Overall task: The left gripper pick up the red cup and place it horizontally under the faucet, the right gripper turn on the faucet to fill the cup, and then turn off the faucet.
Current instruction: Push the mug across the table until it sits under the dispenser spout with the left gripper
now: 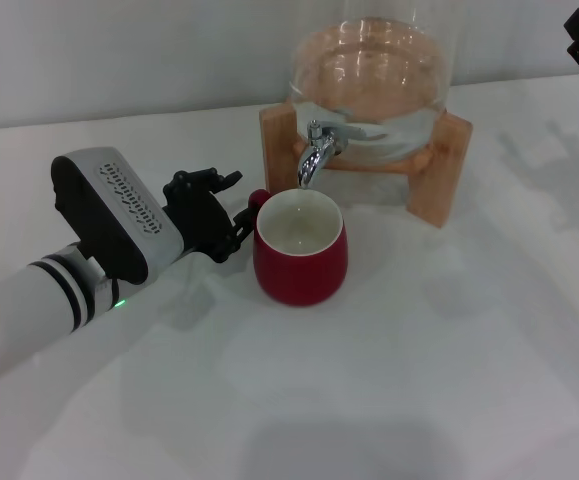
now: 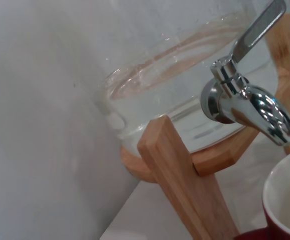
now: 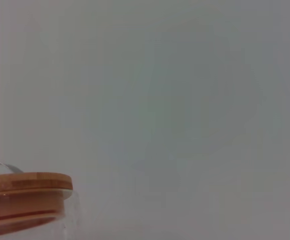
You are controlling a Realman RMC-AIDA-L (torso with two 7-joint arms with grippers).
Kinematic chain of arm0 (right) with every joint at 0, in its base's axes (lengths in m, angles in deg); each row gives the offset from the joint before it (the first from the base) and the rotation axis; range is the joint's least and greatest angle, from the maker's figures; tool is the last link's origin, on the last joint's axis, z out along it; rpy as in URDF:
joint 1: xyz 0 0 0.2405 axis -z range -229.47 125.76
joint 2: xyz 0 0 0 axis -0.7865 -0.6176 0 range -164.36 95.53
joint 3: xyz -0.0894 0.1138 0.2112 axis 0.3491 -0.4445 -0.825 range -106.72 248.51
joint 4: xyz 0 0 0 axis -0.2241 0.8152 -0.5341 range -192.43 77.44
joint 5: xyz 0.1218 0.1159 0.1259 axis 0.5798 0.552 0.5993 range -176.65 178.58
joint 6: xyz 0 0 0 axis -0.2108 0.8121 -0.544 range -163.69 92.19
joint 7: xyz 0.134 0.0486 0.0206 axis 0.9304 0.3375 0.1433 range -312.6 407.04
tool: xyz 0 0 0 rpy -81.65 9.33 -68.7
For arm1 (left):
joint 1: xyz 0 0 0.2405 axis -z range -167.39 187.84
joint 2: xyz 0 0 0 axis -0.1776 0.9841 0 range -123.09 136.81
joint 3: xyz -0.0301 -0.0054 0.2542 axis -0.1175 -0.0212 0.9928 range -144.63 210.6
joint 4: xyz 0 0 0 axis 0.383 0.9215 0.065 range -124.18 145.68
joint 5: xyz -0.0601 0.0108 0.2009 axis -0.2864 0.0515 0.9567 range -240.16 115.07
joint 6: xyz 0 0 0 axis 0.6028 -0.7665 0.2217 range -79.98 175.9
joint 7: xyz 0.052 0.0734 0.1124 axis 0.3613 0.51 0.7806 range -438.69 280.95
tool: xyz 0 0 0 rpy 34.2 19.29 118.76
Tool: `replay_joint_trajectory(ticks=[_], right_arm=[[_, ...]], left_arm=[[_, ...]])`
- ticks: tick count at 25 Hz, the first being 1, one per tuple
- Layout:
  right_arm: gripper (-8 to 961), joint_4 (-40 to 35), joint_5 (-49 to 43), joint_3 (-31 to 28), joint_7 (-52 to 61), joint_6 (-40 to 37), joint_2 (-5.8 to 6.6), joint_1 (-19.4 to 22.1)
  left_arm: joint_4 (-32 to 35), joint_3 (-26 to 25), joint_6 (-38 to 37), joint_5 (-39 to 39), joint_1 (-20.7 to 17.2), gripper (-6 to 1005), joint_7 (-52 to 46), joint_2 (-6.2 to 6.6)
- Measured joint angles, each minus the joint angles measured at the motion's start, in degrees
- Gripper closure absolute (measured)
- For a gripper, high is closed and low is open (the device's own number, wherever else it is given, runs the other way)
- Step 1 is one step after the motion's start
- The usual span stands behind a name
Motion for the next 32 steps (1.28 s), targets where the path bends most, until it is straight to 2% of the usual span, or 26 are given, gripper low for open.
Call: replay_joint_trajectory(ticks=[7,32], right_arm=[[125,0.0,0.1,0.0,0.0,-0.1,0.11,0.1],[125,0.0,-0.1,0.0,0.0,0.1,0.21,-0.1]], left_arm=[[0.2,0.0,0.6,-0.1,-0.2,579,0.0,0.0],[2.2,-0.3,0.6,-0.1,-2.4,577,2.1,0.0]])
